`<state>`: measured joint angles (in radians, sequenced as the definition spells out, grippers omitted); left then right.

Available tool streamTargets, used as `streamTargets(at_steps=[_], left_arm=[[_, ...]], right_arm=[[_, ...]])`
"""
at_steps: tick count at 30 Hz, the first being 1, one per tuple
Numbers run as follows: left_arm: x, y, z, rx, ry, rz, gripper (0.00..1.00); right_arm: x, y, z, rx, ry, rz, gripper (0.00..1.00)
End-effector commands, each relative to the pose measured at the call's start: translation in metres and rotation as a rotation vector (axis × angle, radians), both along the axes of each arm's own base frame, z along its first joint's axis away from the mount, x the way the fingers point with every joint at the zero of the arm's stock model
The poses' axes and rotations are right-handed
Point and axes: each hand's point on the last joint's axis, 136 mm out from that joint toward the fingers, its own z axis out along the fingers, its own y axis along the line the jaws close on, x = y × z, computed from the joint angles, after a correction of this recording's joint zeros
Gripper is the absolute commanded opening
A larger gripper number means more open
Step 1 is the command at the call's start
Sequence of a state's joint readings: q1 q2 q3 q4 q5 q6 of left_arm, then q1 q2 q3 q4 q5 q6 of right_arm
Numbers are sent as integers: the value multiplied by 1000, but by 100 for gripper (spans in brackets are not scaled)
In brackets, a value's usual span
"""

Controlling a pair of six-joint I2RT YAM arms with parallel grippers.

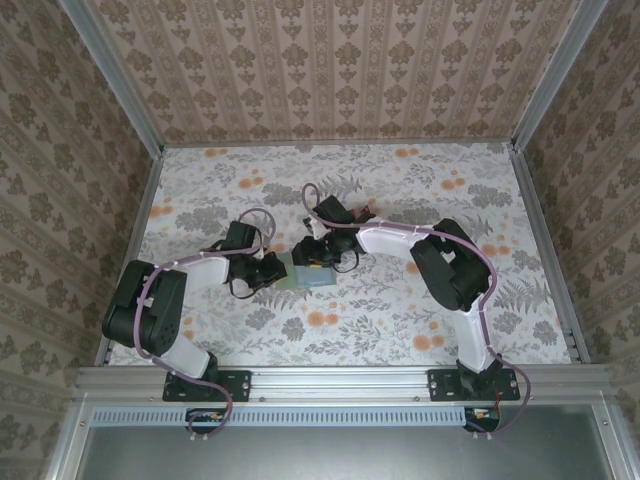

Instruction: Put the credit cards into the card holder

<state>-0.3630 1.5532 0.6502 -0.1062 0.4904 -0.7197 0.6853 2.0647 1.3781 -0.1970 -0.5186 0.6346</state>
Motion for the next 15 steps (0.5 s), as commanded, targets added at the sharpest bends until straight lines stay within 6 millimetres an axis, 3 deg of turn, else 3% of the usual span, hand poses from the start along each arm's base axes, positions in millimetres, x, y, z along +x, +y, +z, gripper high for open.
streamTargets(at_steps=[1,10,15], left_arm=[[-5,-2,-5,7,30,2,12],[-6,-2,-2,7,22,5,12],[-4,3,9,11,-16,26,12]], right_arm=[[-3,8,-2,80,52,10,46],[-4,16,1,153,85,21,46],[-4,20,7,188,91,25,46]])
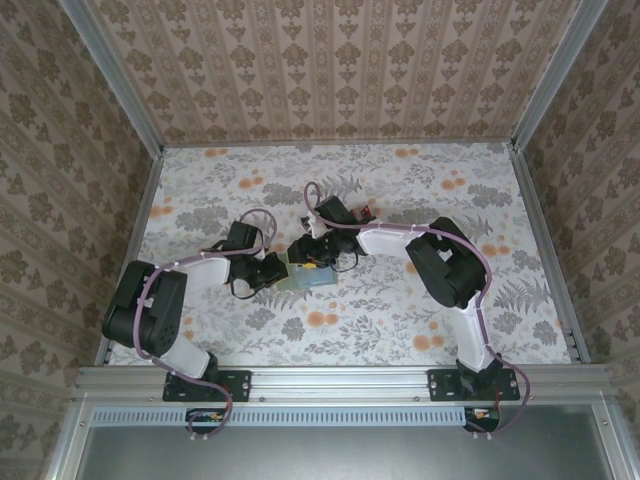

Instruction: Put the credit cards into the card holder

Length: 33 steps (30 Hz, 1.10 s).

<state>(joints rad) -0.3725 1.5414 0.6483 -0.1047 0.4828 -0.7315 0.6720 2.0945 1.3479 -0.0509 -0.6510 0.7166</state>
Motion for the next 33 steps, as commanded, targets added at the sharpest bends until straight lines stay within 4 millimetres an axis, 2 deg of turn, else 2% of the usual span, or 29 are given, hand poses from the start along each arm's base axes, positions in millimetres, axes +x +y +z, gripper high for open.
streamTargets(at_steps=[1,9,18,23,33], left_arm=[[-2,6,11,9,-25,30,13],[3,26,41,20,-142,138,14],[-4,56,48,32,-177,267,15],[-11,72,52,33,-190,319,16],[-21,74,46,13,-161,308,18]], right_arm=[[-3,6,4,57,33,17,46],[-4,12,12,76,40,28,47],[-10,26,10,31,24,57,47],[-9,28,-2,-21,22,56,48],[-4,35,-13,-81,5,67,50]])
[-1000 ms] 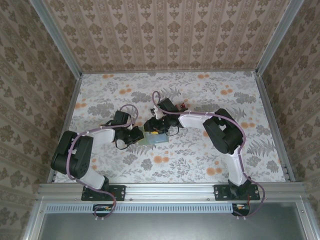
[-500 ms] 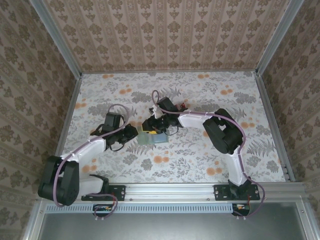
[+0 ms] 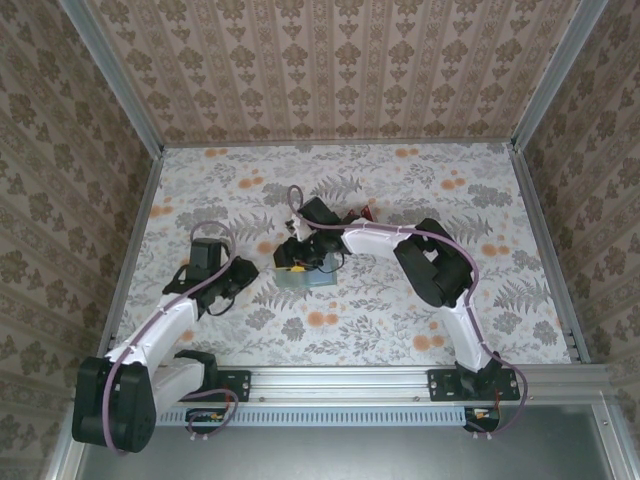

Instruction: Put the credit cards into the card holder

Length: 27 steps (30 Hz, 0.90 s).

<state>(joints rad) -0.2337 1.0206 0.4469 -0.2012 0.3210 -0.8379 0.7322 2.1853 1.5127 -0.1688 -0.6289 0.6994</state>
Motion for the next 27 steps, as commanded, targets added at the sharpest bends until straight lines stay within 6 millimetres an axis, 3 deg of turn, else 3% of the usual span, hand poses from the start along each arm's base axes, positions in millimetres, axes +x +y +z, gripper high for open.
streamTargets(at_steps=[1,10,19,27], left_arm=[[-9,0,-5,-14,34,-5,18],[-2,-4,14,-20,43,-58,21],[28,-18,53,-57,33,-111,24],[63,-41,84,-80,24,-168,24]], right_arm=[[1,3,-9,-41,-5,12,50],[4,-7,27,-53,-54,18,51],[14,-28,46,-69,-55,-5,51],[39,-70,80,-50,-94,-74,51]])
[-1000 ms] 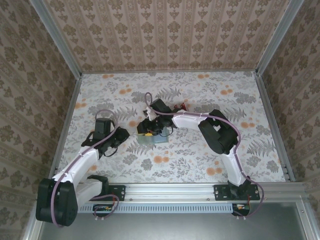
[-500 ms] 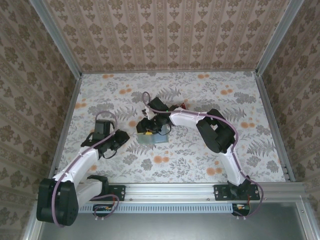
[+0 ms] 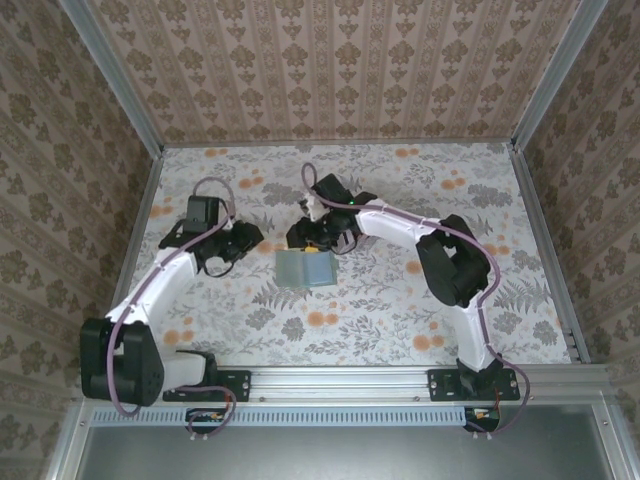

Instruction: Put the credit cards into the card holder

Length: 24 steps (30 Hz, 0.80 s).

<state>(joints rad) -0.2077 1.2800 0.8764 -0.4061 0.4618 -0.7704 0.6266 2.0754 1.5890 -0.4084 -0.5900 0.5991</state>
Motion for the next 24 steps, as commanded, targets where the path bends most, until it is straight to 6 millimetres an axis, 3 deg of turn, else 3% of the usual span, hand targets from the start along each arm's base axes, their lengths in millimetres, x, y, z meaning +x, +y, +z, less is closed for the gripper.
streamTargets(at_steps=[1,4,9,15,19,24], left_arm=[[10,-20,18,-11,-8,-69,24],[21,-43,27,-4,-24,-113,25],[39,-94,28,-24,-35,-191,25],[53,-144,7,-45,7,-289,27],[67,-160,-16,-50,46,-317,28],[81,-179,-38,-70,94,-348,29]], right_arm=[[9,-29,34,4,-50,-26,51],[21,-59,45,-5,-72,-75,51],[40,-129,53,-84,-142,-199,51],[47,-200,33,-245,-126,-312,51],[53,-218,18,-274,-96,-333,51],[58,-209,3,-255,-44,-287,51]])
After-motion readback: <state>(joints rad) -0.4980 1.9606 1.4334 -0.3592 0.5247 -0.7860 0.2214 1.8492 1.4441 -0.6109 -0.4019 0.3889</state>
